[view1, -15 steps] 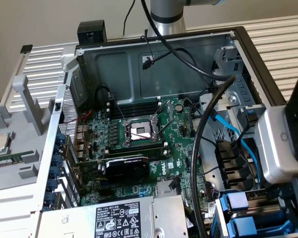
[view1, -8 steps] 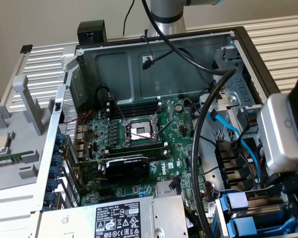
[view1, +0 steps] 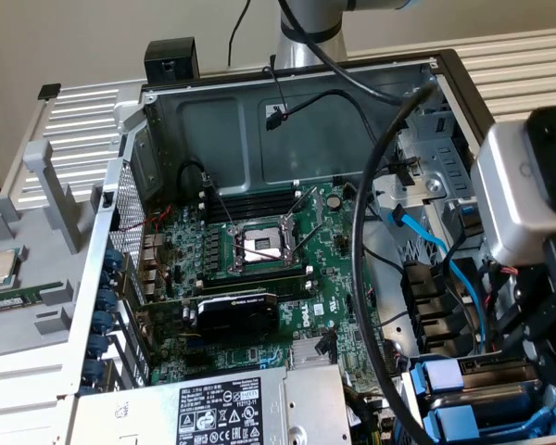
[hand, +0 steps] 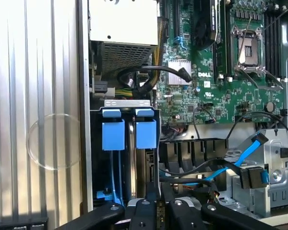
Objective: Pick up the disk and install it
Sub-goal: 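Insert the first disk wire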
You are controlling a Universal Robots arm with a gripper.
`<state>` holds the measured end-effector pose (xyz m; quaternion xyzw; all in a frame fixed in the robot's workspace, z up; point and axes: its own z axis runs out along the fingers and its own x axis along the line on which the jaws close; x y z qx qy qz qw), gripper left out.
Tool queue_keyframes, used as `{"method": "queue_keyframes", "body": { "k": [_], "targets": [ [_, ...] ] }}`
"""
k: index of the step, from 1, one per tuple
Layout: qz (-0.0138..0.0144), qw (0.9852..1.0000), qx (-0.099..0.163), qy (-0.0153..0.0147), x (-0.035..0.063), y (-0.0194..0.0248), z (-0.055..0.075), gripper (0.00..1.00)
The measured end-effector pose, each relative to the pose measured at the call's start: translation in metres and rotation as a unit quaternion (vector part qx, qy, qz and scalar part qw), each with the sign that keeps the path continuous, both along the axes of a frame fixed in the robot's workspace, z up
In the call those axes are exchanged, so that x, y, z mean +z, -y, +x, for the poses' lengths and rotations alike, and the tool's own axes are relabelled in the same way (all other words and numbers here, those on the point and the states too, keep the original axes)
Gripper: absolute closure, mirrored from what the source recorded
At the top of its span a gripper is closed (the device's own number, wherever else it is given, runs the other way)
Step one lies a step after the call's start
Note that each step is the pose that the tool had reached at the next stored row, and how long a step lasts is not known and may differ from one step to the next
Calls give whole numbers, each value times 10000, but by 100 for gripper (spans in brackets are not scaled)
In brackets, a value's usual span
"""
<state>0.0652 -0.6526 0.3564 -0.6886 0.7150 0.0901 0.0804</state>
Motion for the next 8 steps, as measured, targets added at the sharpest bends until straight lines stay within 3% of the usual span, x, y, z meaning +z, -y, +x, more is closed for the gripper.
{"method": "queue_keyframes", "body": {
  "k": [4, 8],
  "targets": [
    [-198, 9998, 0, 0, 3, -88, 1, 84],
    [-366, 9993, 0, -6, 1, -123, 0, 84]
  ]
}}
